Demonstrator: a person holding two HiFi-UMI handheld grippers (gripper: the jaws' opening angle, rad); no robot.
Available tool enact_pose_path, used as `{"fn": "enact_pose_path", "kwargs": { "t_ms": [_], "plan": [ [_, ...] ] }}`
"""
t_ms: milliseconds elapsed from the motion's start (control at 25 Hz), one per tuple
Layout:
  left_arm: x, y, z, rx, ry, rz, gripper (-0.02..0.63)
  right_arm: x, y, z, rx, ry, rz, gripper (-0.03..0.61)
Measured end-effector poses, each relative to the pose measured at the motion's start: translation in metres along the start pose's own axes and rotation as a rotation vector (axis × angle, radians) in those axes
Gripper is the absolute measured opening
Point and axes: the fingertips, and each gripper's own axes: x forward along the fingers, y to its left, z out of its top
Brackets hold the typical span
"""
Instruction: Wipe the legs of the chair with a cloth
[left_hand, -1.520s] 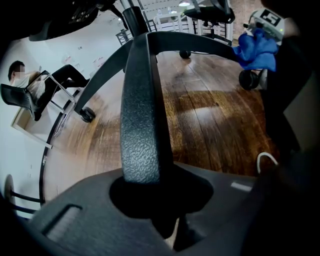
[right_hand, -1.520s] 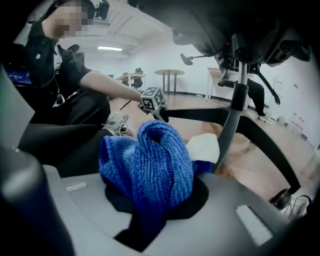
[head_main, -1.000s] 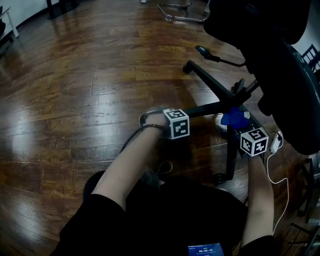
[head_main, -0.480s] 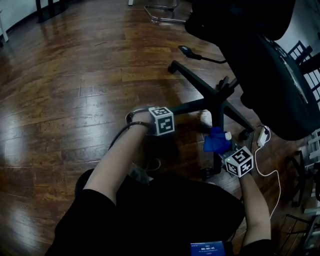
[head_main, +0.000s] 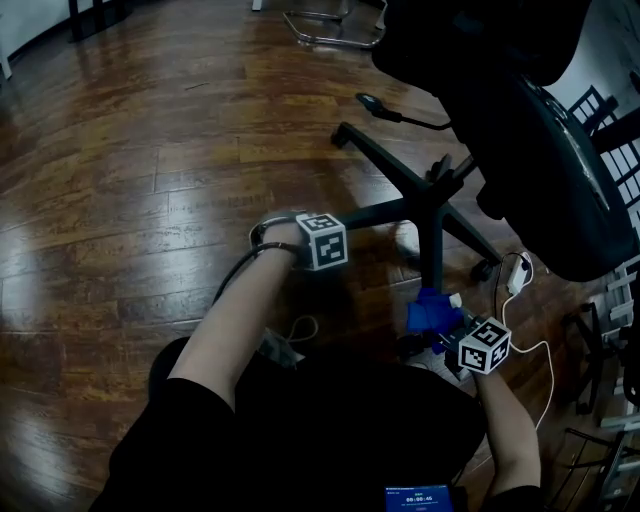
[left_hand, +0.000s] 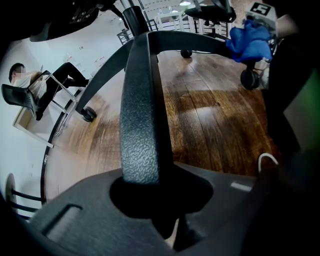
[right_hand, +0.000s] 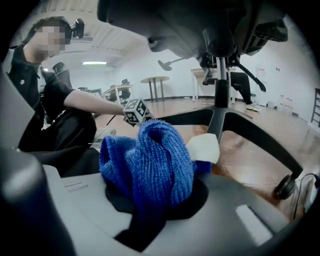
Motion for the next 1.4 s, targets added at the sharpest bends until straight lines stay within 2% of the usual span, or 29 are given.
{"fn": "enact_pose_path", "kwargs": {
  "t_ms": [160, 320, 480, 600, 680, 800, 920, 1040, 1160, 1280, 1400],
  "plan": [
    [-0.002, 0.000, 0.000, 0.000, 0.005, 0.000, 0.077, 0.027, -0.052, 0.048, -0.099, -0.014, -0.159, 0.077],
    [-0.002, -0.001, 0.002, 0.005, -0.003, -0.007, 0.077, 0.047, -0.111, 0.103, -0.101, -0.091, -0.320, 0.078],
    [-0.004, 0.000, 0.005, 0.000, -0.016, -0.007, 0.075, 0.055, -0.146, 0.137, -0.055, -0.135, -0.414, 0.083],
    [-0.004, -0.001, 0.003, 0.000, -0.017, -0.011, 0.075, 0.058, -0.140, 0.136, -0.097, -0.121, -0.440, 0.086],
    [-0.003, -0.001, 0.003, 0.001, -0.020, -0.010, 0.075, 0.057, -0.126, 0.124, -0.141, -0.091, -0.425, 0.086],
    [-0.003, -0.002, 0.003, 0.004, -0.018, -0.013, 0.075, 0.047, -0.092, 0.092, -0.166, -0.031, -0.339, 0.084],
    [-0.002, -0.002, 0.000, 0.004, -0.013, -0.016, 0.075, 0.029, -0.048, 0.050, -0.116, -0.001, -0.221, 0.084],
    [-0.002, 0.000, 0.001, 0.002, -0.010, -0.010, 0.075, 0.009, -0.006, 0.009, -0.110, 0.038, -0.127, 0.083],
    [-0.001, 0.000, 0.001, -0.002, -0.009, -0.008, 0.075, -0.007, 0.016, -0.016, -0.038, 0.041, -0.047, 0.081],
    [-0.001, 0.000, 0.001, 0.003, -0.005, -0.009, 0.075, -0.006, 0.017, -0.020, -0.064, 0.074, -0.045, 0.081],
    [-0.001, 0.000, 0.001, 0.005, -0.006, -0.009, 0.075, 0.010, -0.008, 0.002, -0.094, 0.092, -0.122, 0.080]
  ]
}}
